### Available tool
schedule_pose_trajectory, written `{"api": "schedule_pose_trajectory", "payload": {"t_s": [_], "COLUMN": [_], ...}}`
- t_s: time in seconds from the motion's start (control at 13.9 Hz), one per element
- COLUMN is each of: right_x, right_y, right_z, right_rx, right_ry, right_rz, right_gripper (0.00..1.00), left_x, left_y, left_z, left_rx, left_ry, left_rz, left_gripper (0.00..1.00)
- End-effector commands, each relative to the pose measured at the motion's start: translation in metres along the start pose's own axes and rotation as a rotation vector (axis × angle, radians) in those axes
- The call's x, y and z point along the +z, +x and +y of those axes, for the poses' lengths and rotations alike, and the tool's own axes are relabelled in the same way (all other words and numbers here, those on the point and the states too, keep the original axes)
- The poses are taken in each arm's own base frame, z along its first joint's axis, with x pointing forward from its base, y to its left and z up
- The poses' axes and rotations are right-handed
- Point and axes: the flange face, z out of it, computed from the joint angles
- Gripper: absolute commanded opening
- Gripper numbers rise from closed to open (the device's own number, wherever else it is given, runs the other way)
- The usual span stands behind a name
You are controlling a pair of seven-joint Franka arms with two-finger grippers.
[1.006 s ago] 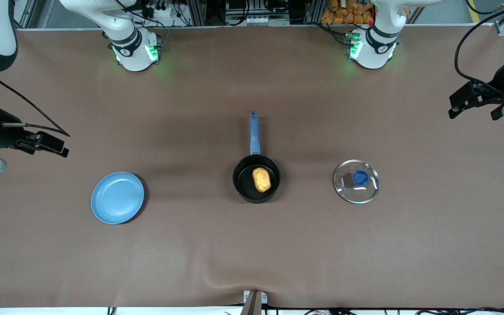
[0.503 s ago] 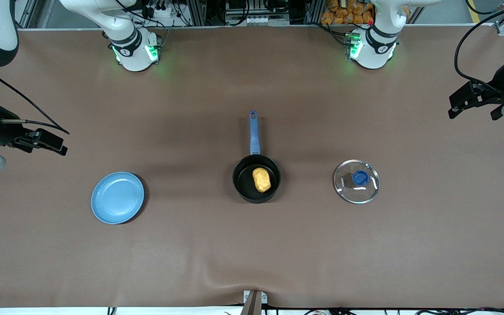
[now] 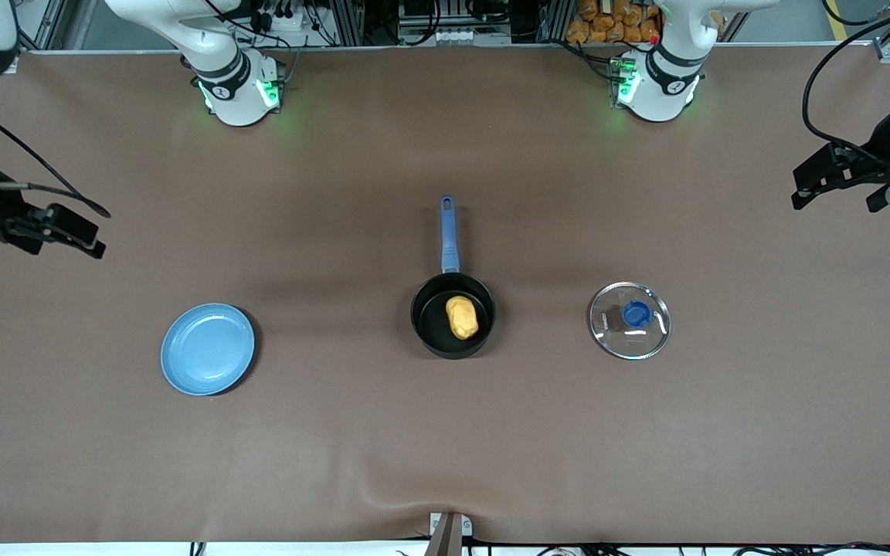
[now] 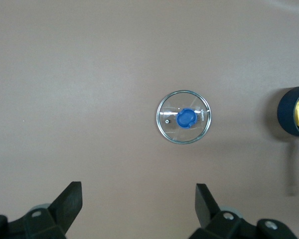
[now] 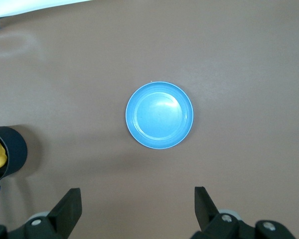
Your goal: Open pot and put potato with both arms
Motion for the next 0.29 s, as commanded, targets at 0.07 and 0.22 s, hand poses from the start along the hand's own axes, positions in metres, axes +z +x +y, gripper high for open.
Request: {"api": "schedule_pose_trajectory", "payload": {"t_s": [0.07,0.22], "right_x": [-0.0114,-0.0108], "right_y": [-0.0211,-0.0235], "right_z": [0.0045,0.0052], "right_rx": [0.008,0.008], "right_ry": [-0.014,-0.015], "right_rz": [0.011,0.009], "right_gripper": [1.00,1.00], "left_x": [-0.0077,-0.0077], "left_y": [0.0010,0.0010], "left_z": [0.0020,0.0020], "left_rx": [0.000,0.000], "left_ry": [-0.003,-0.003], "left_rz": [0.006,0.006], "left_gripper": [1.00,1.00]}}
